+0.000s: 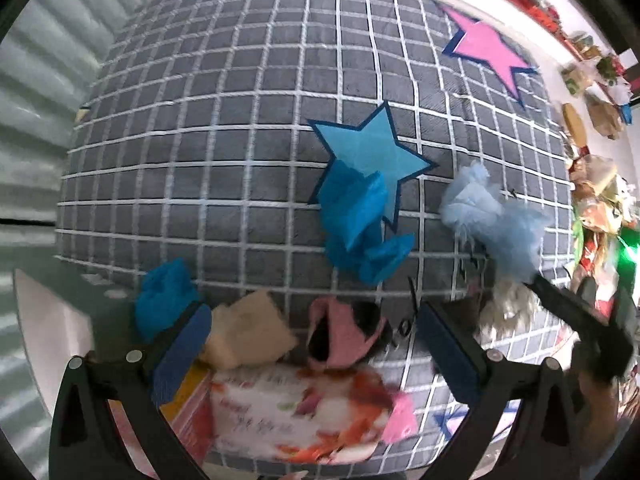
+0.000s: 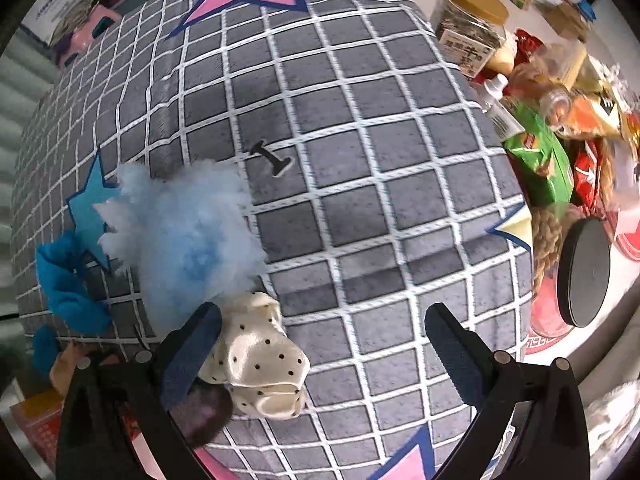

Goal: Organize soft objects
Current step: 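Move both tools back toward the remaining soft items, then grasp the blue cloth with the left tool while the right tool grasps the light-blue fur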

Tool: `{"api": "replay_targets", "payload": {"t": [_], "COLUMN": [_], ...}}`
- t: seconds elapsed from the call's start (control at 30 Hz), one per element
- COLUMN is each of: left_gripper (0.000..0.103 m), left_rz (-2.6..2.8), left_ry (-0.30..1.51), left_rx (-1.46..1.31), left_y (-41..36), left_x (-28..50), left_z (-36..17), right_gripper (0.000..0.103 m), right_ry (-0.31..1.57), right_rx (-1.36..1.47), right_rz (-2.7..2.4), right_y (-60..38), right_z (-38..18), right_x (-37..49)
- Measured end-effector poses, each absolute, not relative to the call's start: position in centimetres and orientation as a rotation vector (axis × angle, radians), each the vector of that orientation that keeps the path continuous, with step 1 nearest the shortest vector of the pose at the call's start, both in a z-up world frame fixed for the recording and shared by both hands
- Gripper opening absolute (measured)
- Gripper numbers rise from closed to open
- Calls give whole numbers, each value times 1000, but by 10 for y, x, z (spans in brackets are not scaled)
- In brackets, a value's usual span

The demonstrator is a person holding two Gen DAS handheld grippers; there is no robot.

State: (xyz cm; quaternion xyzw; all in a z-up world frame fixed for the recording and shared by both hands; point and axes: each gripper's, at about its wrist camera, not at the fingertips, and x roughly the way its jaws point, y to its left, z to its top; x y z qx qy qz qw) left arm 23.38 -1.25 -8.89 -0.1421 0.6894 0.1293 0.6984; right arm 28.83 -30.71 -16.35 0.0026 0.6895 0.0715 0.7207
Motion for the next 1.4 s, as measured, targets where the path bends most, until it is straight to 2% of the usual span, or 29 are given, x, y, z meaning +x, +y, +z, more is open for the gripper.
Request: {"api": "replay_targets", "payload": {"t": [0.13,0.37,0.47,0.8,1.4], "left_gripper": [103,103,103,103,103], "left_rz": [307,361,377,422,412], "left_ry": [1570,1617,1626,1688,1689], "left_rx": [-315,-372,-352,-376,-463], "left_y": [-20,-17,-19,-11,-5], "left_x": [253,272,278,288,278], "left_z": [-113,-147,-158,-201,-210], "right_gripper": [102,102,102,102,102], "right_ry": [1486,1382,1373,1485,1493], "right_rx": [23,-193,-300,-359,-429], "right_rz": [241,443,502,529,490], "right_y": [-304,-249,-221,-187,-197], "right_z": [-151,-139,-151,-205,-216], "right_x": [299,315,324,346,349]}}
